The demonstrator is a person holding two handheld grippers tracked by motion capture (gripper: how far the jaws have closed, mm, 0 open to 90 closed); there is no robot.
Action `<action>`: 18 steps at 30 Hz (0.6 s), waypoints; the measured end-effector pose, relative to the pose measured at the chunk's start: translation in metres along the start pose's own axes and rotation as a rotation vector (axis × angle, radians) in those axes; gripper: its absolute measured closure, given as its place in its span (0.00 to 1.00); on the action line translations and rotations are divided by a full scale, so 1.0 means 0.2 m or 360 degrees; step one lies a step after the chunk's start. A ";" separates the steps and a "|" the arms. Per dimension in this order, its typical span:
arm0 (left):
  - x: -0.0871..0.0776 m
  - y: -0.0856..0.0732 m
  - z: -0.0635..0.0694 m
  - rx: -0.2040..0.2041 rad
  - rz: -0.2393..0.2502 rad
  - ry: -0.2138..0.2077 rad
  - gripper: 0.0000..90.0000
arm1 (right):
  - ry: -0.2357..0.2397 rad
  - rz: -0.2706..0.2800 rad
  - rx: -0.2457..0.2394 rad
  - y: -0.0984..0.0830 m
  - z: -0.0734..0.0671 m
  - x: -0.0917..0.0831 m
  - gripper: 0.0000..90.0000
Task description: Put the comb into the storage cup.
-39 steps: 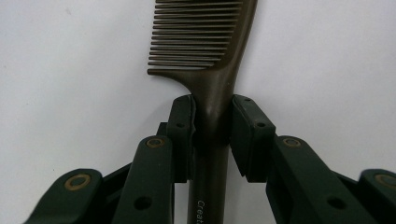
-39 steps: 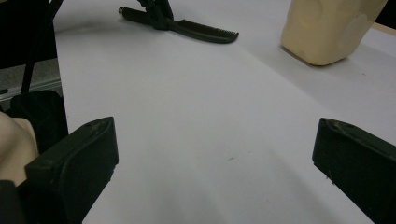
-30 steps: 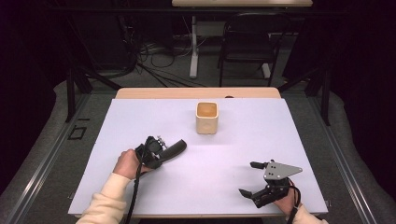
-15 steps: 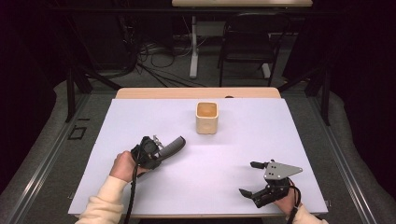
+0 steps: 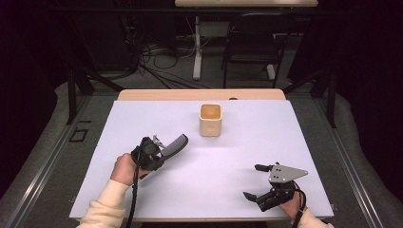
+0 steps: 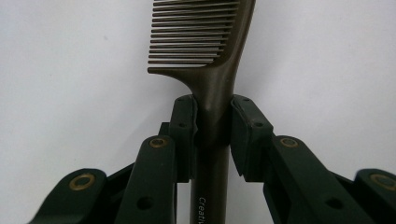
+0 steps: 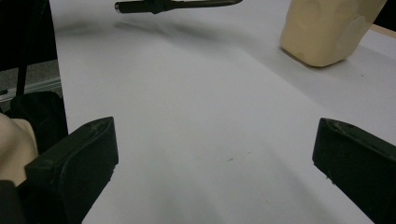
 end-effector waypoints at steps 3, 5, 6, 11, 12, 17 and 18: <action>-0.01 0.00 0.00 -0.0005 0.0018 0.0001 0.80 | 0.0000 0.0000 0.0000 0.00 0.00 0.00 0.00; -0.02 0.01 -0.01 -0.0016 0.0049 -0.0001 0.80 | -0.0001 0.0001 0.0002 0.00 0.00 0.00 0.00; -0.02 0.01 -0.01 -0.0024 0.0057 -0.0001 0.80 | -0.0001 0.0001 0.0001 0.00 0.00 0.00 0.00; -0.04 0.02 -0.01 -0.0048 0.0118 -0.0009 0.80 | 0.0001 0.0003 -0.0001 0.00 0.00 0.00 0.00; -0.04 0.03 -0.02 -0.0055 0.0131 -0.0007 0.80 | -0.0001 0.0002 0.0000 0.00 0.00 0.00 0.00; -0.05 0.03 -0.02 -0.0077 0.0182 -0.0013 0.80 | -0.0002 0.0003 0.0001 0.00 0.00 0.00 0.00; -0.05 0.03 -0.02 -0.0077 0.0182 -0.0013 0.80 | -0.0002 0.0003 0.0001 0.00 0.00 0.00 0.00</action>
Point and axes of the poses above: each handheld gripper's, and its own axes: x roughly forward along the jaws, y roughly out of its top, z roughly to its right, the point moved 6 cm from there along x, roughly forward along the jaws, and after that the axes turned 10 degrees about y, right-handed, at the moved point
